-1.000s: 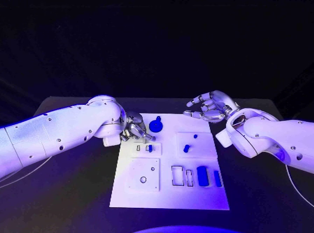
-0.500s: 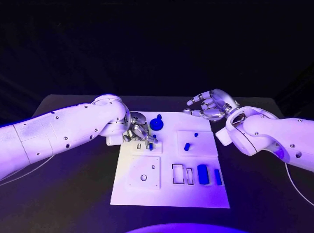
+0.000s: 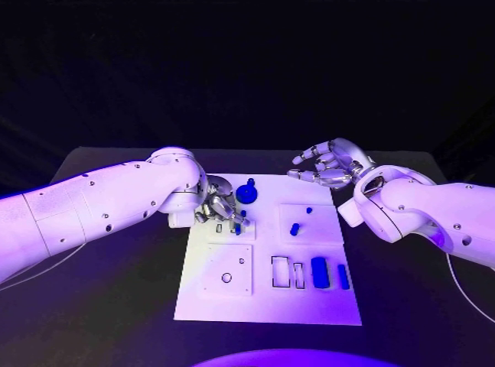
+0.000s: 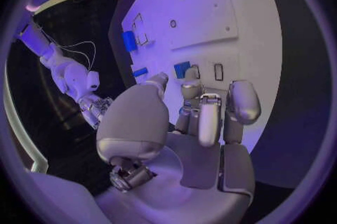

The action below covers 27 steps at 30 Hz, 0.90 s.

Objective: Assemble the parts on the task board

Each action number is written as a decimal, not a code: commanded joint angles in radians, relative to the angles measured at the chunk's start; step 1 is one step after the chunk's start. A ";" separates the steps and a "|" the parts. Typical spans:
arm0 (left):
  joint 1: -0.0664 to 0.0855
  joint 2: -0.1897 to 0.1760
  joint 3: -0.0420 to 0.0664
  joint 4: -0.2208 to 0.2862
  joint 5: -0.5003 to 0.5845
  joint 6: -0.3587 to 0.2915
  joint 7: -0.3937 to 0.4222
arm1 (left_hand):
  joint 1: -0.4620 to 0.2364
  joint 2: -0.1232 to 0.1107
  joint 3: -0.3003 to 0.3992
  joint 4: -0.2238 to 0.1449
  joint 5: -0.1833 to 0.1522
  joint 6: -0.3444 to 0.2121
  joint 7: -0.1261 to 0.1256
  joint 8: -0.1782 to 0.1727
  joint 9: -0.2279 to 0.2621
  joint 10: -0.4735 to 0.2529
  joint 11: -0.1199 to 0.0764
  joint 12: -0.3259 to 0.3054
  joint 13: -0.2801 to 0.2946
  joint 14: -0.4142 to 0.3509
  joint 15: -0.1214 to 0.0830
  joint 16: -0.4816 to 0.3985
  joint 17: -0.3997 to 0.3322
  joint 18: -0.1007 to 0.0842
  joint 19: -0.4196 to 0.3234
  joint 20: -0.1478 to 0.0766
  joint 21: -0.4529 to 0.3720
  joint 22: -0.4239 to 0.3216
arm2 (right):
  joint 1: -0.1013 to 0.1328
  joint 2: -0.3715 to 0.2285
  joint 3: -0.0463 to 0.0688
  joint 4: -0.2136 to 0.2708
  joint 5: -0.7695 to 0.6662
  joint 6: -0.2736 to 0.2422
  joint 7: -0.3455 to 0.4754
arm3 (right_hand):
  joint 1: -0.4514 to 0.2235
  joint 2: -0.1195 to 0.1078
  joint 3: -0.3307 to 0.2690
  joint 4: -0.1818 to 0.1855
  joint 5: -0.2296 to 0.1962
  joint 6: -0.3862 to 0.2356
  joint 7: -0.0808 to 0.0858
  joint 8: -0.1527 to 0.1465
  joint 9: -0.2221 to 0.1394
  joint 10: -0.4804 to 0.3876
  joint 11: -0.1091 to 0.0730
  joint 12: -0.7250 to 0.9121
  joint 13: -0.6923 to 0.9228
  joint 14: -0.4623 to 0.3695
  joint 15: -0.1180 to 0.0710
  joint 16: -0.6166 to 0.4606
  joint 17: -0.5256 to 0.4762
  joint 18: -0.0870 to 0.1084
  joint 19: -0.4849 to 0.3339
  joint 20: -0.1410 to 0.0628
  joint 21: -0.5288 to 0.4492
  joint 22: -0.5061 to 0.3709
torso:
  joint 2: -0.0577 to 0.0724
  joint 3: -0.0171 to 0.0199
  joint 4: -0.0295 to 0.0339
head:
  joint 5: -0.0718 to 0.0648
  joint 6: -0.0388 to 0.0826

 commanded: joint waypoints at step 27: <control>0.000 0.008 -0.002 -0.005 0.022 0.052 -0.001 | 0.151 0.001 0.136 -0.013 0.004 0.004 -0.021 0.009 0.043 0.001 -0.017 0.003 0.004 0.078 -0.019 0.011 0.190 -0.022 0.002 -0.010 0.013 0.012 | 0.000 0.004 0.000 -0.003 -0.010 0.023 -0.001 | 0.002 0.013 -0.006 -0.003 0.006 0.003 -0.001 0.005 0.001 -0.002 -0.002 -0.003 0.103 0.101 0.002 -0.005 0.242 -0.014 0.105 0.005 0.004 0.263 | -0.001 0.0003 0.0000 | 0.001 -0.003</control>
